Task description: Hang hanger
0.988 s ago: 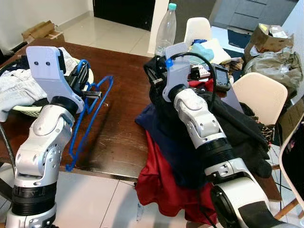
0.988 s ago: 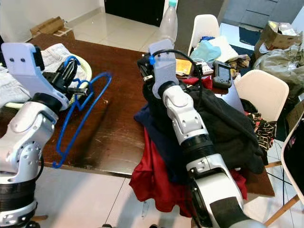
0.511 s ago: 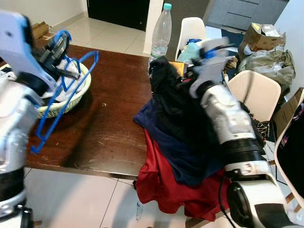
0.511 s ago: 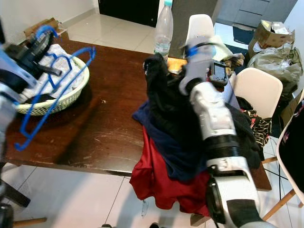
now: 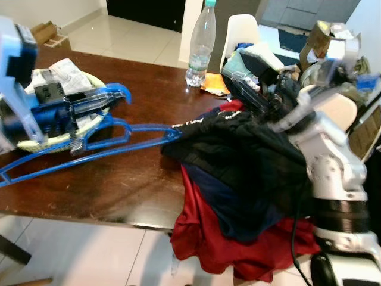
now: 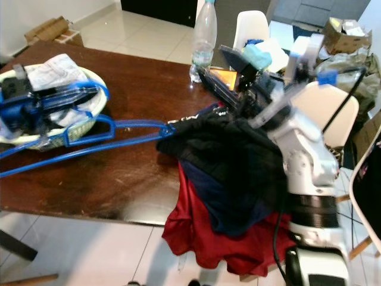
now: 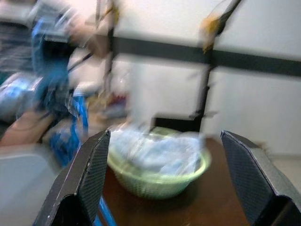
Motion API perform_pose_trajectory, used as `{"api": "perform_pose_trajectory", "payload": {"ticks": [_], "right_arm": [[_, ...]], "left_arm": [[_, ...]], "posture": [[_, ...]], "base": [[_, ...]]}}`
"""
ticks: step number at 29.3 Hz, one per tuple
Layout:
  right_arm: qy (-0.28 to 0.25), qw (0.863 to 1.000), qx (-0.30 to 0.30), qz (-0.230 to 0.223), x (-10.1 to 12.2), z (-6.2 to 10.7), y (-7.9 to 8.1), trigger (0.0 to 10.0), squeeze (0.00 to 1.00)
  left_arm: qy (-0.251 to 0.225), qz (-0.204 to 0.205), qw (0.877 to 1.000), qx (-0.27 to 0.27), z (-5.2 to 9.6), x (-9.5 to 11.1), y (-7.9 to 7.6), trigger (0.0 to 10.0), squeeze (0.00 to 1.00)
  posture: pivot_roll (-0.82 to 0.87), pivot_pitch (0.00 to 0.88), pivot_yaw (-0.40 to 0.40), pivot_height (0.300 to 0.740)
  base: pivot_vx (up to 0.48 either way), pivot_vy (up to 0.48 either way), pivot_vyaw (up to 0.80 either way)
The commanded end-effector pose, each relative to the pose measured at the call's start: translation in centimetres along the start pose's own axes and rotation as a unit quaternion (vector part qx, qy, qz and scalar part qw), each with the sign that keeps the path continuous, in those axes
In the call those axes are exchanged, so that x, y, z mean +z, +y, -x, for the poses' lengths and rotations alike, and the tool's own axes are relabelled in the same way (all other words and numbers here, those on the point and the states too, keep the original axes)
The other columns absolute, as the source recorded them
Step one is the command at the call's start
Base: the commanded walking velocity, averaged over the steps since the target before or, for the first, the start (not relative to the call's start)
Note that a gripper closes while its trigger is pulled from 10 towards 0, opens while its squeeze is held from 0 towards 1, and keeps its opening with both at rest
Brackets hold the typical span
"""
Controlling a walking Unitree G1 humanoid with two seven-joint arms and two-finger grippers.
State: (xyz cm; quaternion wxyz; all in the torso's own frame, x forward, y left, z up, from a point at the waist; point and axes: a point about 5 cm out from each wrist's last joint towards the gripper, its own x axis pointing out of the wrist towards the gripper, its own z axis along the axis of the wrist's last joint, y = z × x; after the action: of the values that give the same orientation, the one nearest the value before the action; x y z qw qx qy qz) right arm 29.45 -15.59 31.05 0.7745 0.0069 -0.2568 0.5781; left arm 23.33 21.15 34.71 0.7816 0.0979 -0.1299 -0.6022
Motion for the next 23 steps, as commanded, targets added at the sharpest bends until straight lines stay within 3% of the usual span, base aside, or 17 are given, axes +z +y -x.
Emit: {"api": "perform_pose_trajectory", "payload": {"ticks": [1,3,4,6,9,17,23], "right_arm": [[0.022,0.998,0.057,-0.008,-0.3,-0.3,1.2,10.0,0.0],[0.135,0.983,0.121,0.013,-2.3,-0.3,2.3,10.0,0.0],[0.135,0.983,0.121,0.013,-2.3,-0.3,2.3,10.0,0.0],[0.209,0.961,0.179,0.022,-3.6,-0.1,3.3,10.0,0.0],[0.224,0.948,0.224,0.024,-3.0,0.0,4.0,10.0,0.0],[0.219,0.944,0.248,0.022,-1.9,0.0,4.4,10.0,0.0],[0.267,0.941,0.204,0.045,-1.9,1.0,2.5,10.0,0.0]], "left_arm": [[-0.013,0.006,0.996,-0.082,-0.6,1.3,-1.4,10.0,0.0],[-0.025,0.001,0.99,-0.139,-1.1,2.3,-1.7,10.0,0.0],[-0.025,0.001,0.99,-0.139,-1.1,2.3,-1.7,10.0,0.0],[-0.045,-0.016,0.984,-0.174,-1.3,3.9,-1.6,10.0,0.0],[-0.045,-0.044,0.978,-0.198,-1.4,5.3,-1.6,10.0,0.0],[-0.023,-0.04,0.977,-0.208,-1.1,5.0,-1.7,10.0,0.0],[0.029,-0.037,0.979,-0.198,-0.9,3.5,-1.4,10.0,0.0]], "posture": [[0.23,0.091,-0.092,0.74],[0.22,0.088,-0.086,0.74],[0.22,0.088,-0.086,0.74],[0.22,0.087,-0.084,0.74],[0.21,0.087,-0.08,0.74],[0.21,0.092,-0.07,0.74],[0.22,0.092,-0.059,0.74]], "base": [[0.0,0.0,0.0],[0.0,0.0,0.0],[0.0,0.0,0.0],[0.0,0.0,0.0],[0.0,0.0,0.0],[0.0,0.0,0.0],[0.0,0.0,0.0]]}}
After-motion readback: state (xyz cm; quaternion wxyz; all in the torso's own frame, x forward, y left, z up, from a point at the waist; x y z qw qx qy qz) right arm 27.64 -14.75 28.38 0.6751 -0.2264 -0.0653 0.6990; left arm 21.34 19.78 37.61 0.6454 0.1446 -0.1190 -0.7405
